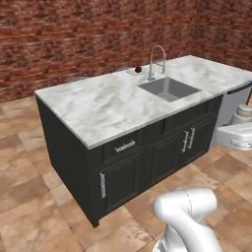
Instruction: Retrieve the shaker from the cabinet and place it next the steak on a plate on the dining table.
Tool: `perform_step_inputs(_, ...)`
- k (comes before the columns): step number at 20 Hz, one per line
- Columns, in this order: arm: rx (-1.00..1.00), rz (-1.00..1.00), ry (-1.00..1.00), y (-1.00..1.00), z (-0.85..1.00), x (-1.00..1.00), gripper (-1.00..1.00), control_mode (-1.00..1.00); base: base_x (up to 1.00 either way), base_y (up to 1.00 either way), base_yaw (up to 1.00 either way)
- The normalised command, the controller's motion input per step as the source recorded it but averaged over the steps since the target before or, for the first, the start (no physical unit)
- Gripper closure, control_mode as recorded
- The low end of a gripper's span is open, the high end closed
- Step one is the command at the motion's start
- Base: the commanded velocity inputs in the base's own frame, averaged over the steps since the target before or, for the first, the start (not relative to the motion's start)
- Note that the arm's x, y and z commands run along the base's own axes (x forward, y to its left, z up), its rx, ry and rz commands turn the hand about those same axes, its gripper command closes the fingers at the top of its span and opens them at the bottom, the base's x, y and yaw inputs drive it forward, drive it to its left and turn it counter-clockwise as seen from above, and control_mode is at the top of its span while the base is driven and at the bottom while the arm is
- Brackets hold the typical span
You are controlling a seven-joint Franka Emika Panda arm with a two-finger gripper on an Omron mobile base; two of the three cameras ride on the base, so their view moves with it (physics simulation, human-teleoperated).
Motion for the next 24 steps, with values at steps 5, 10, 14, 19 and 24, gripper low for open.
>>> perform_step_inputs(5,0.00,0.00,0.00,0.00,0.00,0.00,1.00,1.00,0.69,1.00,-0.02)
perform_step_inputs(10,0.00,0.00,0.00,0.00,0.00,0.00,1.00,1.00,0.77,1.00,-0.12)
perform_step_inputs(14,0.00,0.00,0.00,0.00,0.00,0.00,1.00,1.00,0.68,1.00,-0.33)
perform_step_inputs(19,0.00,0.00,0.00,0.00,0.00,0.00,1.00,1.00,0.39,1.00,-0.52)
perform_step_inputs(24,0.00,0.00,0.00,0.00,0.00,0.00,1.00,1.00,0.23,1.00,-0.62)
